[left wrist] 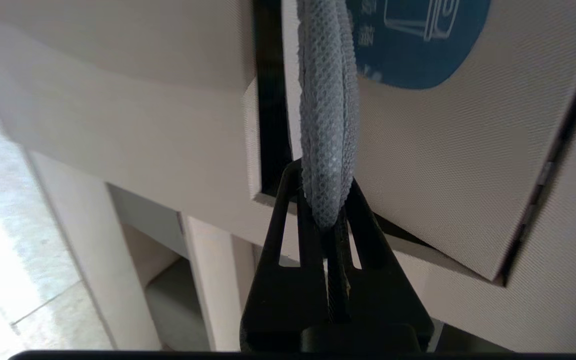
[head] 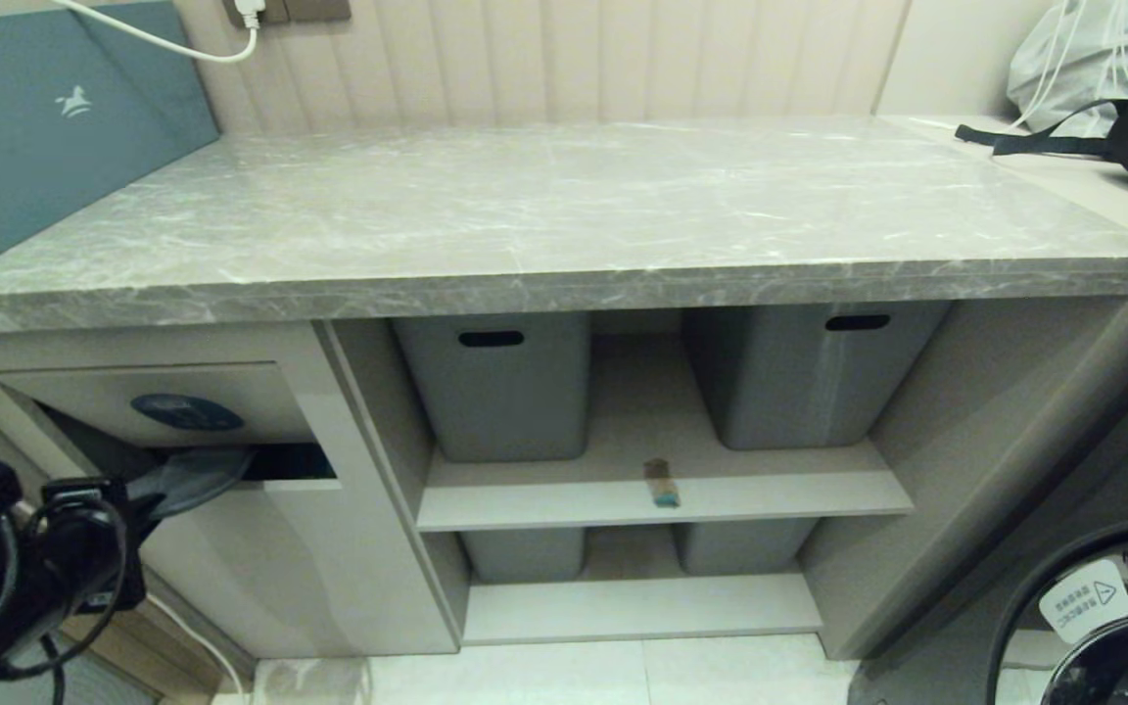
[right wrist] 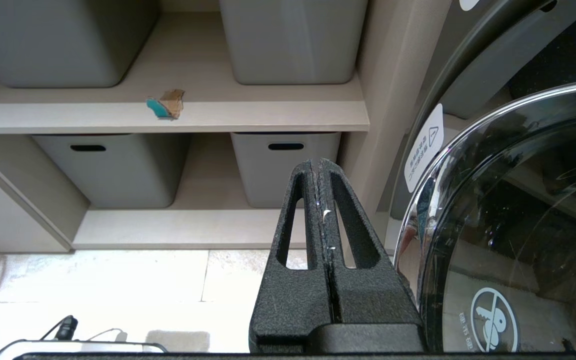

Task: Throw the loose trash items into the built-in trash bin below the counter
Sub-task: Put the garbage in the trash can

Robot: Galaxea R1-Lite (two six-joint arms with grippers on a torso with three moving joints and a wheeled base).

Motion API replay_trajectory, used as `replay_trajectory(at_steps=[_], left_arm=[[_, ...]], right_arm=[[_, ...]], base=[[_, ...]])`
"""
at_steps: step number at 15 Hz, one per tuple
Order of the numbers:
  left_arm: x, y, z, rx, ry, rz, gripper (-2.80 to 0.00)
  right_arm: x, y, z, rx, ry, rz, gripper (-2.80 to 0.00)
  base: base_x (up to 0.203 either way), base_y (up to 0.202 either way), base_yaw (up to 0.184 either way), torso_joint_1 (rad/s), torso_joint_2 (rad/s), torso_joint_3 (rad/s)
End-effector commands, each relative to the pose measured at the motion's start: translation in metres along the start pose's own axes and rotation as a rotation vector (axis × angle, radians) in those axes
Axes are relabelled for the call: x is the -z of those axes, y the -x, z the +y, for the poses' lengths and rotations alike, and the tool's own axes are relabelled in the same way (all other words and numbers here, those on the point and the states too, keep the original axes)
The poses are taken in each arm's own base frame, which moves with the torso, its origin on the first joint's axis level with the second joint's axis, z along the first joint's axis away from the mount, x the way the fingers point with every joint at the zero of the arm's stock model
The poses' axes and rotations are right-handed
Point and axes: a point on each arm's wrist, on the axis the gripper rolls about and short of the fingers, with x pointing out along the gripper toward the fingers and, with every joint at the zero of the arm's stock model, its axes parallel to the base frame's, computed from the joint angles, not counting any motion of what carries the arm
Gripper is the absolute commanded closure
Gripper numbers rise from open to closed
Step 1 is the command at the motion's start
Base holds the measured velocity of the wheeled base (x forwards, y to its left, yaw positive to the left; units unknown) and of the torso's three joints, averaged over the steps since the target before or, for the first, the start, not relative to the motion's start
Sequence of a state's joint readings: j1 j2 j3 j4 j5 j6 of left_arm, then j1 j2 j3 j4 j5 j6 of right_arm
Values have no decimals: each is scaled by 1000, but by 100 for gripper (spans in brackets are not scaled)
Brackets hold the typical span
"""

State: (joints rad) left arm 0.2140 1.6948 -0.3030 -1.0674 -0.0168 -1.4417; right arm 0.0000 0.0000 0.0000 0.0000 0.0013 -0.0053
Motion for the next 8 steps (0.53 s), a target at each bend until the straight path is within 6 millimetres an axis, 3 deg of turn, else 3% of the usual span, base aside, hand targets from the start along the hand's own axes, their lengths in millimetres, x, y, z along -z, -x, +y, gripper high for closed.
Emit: replay_trajectory(at_steps=[1, 8], left_arm=[[2, -19, 14, -28, 8, 17, 0], [5, -62, 37, 93, -5, 59, 0]], right_arm=[[0, 0, 0, 0, 1, 0, 0], [0, 0, 0, -2, 4, 0, 0]], base=[[0, 0, 0, 0, 0, 0], [0, 0, 0, 0, 0, 0]])
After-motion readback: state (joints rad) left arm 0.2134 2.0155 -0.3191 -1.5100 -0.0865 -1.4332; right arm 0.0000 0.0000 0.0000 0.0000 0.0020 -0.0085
